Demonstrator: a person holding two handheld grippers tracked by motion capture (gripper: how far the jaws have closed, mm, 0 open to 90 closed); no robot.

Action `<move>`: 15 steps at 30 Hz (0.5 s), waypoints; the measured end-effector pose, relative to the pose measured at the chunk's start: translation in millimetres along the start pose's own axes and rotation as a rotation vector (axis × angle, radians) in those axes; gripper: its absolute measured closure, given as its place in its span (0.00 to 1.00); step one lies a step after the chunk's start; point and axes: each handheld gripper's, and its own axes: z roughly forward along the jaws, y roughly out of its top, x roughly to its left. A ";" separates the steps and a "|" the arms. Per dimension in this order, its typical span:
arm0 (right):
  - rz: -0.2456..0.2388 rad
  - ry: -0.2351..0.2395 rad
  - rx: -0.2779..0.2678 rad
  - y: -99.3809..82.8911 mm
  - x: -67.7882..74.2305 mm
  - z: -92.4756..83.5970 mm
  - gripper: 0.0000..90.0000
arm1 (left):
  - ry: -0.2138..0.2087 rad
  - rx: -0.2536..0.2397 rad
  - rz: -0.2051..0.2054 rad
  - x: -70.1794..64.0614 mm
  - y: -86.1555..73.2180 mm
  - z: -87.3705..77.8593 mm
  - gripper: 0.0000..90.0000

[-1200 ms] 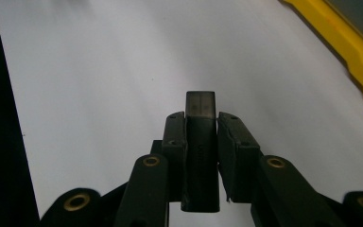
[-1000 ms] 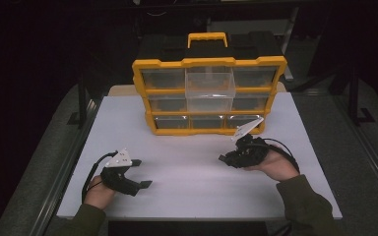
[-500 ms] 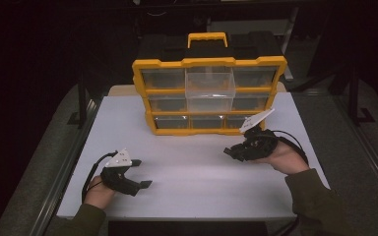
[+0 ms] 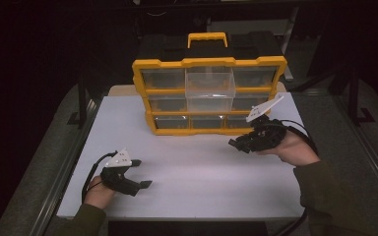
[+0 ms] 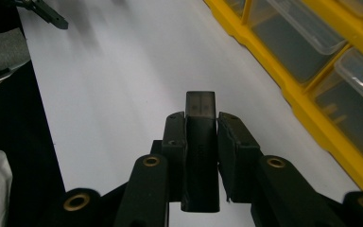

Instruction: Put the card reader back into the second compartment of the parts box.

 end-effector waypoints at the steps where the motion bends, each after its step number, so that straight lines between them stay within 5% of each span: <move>1: -0.002 -0.005 -0.001 1.7 -0.2 -2.9 0.80 | 0.000 0.000 0.000 -0.1 0.0 0.0 0.16; 15: -0.023 -0.036 -0.037 29.7 -4.8 -49.7 0.80 | -0.003 0.003 0.005 -0.6 0.4 0.1 0.16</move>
